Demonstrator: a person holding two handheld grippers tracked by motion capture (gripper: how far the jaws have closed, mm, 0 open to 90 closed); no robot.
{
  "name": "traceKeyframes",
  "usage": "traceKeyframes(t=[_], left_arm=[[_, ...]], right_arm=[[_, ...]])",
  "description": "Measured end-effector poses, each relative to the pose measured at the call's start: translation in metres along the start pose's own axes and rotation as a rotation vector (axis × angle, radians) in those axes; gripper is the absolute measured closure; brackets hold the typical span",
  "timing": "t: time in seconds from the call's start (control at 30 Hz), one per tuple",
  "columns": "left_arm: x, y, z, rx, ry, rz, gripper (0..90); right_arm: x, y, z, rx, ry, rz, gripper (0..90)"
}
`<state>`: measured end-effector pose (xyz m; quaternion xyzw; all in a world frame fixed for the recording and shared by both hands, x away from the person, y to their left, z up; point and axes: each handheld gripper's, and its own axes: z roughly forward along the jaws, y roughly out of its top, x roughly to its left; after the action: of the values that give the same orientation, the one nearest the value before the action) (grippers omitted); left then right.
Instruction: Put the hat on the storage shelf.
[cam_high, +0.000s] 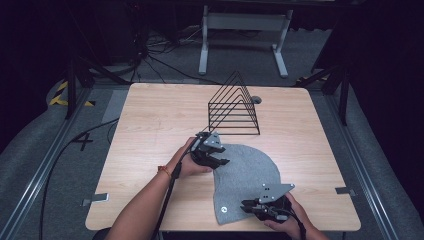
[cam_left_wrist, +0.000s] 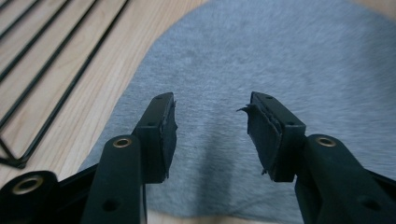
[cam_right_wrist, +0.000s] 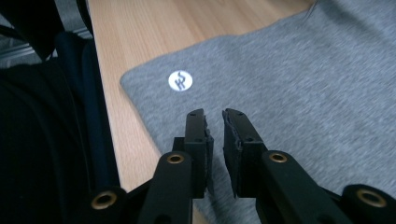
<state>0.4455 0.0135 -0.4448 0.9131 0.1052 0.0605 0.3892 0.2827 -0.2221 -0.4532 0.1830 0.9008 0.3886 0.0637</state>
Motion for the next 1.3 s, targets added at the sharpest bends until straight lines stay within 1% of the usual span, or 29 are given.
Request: traceKeyframes(t=[0.07, 0.17, 0.2, 0.27, 0.33, 0.37, 0.4, 0.47, 0.5, 0.6, 0.63, 0.67, 0.7, 0.73, 0.77, 0.9, 0.93, 0.97, 1.0, 1.1, 1.23, 1.3], left_arm=[[0.004, 0.000, 0.009, 0.013, -0.001, -0.012, 52.3], [0.008, -0.004, 0.019, 0.052, 0.015, -0.018, 52.8], [0.009, -0.005, 0.021, 0.053, 0.008, -0.022, 52.9], [0.011, -0.008, 0.019, 0.042, 0.007, -0.043, 53.1], [0.012, -0.009, 0.017, 0.051, 0.010, -0.039, 53.2], [0.011, -0.011, 0.015, 0.057, 0.013, -0.043, 53.3], [0.011, -0.013, 0.012, 0.062, 0.012, -0.038, 53.3], [0.009, -0.016, 0.007, 0.073, 0.023, -0.043, 53.3], [0.008, -0.018, 0.005, 0.080, 0.022, -0.045, 53.3], [0.002, -0.022, -0.001, 0.093, 0.025, -0.031, 53.5], [-0.001, -0.024, -0.005, 0.112, 0.028, -0.026, 53.6], [-0.002, -0.025, -0.007, 0.115, 0.027, -0.022, 53.8], [-0.002, -0.025, -0.007, 0.115, 0.027, -0.022, 53.9], [-0.006, -0.027, -0.010, 0.125, 0.023, -0.019, 53.9], [-0.008, -0.028, -0.012, 0.133, 0.020, -0.011, 53.9], [-0.018, -0.033, -0.017, 0.137, 0.001, -0.005, 53.9], [-0.020, -0.033, -0.018, 0.145, -0.006, -0.001, 53.8], [-0.023, -0.034, -0.019, 0.143, -0.011, 0.003, 53.8], [-0.023, -0.034, -0.019, 0.143, -0.011, 0.003, 53.8], [-0.031, -0.034, -0.020, 0.144, -0.035, 0.008, 53.6], [-0.039, -0.034, -0.020, 0.147, -0.054, 0.019, 53.3], [-0.042, -0.034, -0.019, 0.139, -0.059, 0.019, 52.9]], right_arm=[[0.001, -0.002, 0.002, 0.014, 0.000, 0.001, 81.0], [0.003, -0.006, 0.005, 0.042, -0.002, -0.007, 81.6], [0.004, -0.007, 0.005, 0.035, 0.003, -0.005, 81.8], [0.003, -0.007, 0.005, 0.037, 0.003, -0.002, 82.6], [0.000, -0.008, 0.004, 0.035, 0.006, 0.005, 83.7], [0.000, -0.009, 0.003, 0.036, 0.004, 0.015, 84.2], [-0.002, -0.009, 0.003, 0.035, 0.001, 0.013, 84.3], [-0.006, -0.010, 0.000, 0.041, -0.018, 0.014, 84.3], [-0.008, -0.011, -0.001, 0.044, -0.027, 0.016, 84.3], [-0.013, -0.014, -0.005, 0.045, -0.041, 0.035, 84.3], [-0.018, -0.016, -0.008, 0.044, -0.062, 0.044, 84.2], [-0.020, -0.017, -0.009, 0.046, -0.074, 0.048, 84.1], [-0.020, -0.017, -0.009, 0.046, -0.074, 0.048, 84.1], [-0.022, -0.018, -0.010, 0.046, -0.083, 0.051, 84.1], [-0.027, -0.020, -0.013, 0.047, -0.107, 0.067, 83.8], [-0.037, -0.024, -0.019, 0.045, -0.155, 0.099, 83.3], [-0.039, -0.025, -0.020, 0.046, -0.164, 0.110, 83.2], [-0.042, -0.026, -0.021, 0.046, -0.174, 0.115, 83.2], [-0.042, -0.026, -0.021, 0.046, -0.174, 0.115, 83.2], [-0.050, -0.026, -0.023, 0.051, -0.214, 0.128, 83.0], [-0.059, -0.027, -0.025, 0.054, -0.255, 0.144, 83.1], [-0.063, -0.027, -0.025, 0.054, -0.274, 0.156, 83.2]])
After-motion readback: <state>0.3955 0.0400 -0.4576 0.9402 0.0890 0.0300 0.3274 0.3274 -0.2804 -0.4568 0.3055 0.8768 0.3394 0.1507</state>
